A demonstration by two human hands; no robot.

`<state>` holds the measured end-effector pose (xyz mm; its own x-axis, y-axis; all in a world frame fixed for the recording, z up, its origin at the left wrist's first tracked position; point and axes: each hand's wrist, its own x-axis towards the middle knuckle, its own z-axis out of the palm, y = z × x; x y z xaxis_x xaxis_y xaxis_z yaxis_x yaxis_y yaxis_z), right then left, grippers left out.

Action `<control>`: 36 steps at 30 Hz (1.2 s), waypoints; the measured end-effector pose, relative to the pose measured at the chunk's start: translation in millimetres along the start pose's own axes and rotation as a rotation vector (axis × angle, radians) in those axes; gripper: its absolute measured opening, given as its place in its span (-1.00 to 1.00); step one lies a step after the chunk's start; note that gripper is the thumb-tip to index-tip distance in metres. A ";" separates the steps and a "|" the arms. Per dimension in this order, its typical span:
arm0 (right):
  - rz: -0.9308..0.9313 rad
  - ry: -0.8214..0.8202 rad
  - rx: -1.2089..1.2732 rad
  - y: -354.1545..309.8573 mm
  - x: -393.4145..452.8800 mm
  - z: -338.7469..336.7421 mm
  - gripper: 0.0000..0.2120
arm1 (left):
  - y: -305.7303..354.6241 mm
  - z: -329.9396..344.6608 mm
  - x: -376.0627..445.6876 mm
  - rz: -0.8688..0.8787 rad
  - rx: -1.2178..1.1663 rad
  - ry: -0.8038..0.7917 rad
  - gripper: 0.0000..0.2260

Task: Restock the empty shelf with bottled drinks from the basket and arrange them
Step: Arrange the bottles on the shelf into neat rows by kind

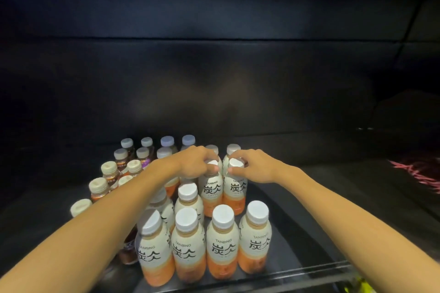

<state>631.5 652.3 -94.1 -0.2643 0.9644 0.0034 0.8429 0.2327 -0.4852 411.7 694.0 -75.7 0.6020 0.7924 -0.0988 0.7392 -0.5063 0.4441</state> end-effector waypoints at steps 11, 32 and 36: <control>-0.093 -0.047 -0.002 0.7 -31.0 -5.1 -0.77 | 12.2 7.0 -19.0 0.048 -0.018 -0.037 -0.92; -0.091 -0.064 0.133 0.1 -57.0 -7.3 -0.93 | 26.0 13.4 -37.0 0.092 -0.076 -0.078 -0.81; -0.082 -0.073 0.111 0.9 -55.4 -8.4 -0.84 | 23.9 12.6 -38.4 0.105 -0.083 -0.087 -0.80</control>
<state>650.9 600.1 -87.4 -0.3671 0.9301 -0.0150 0.7609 0.2910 -0.5800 410.0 647.2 -72.6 0.7012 0.7022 -0.1229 0.6455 -0.5523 0.5276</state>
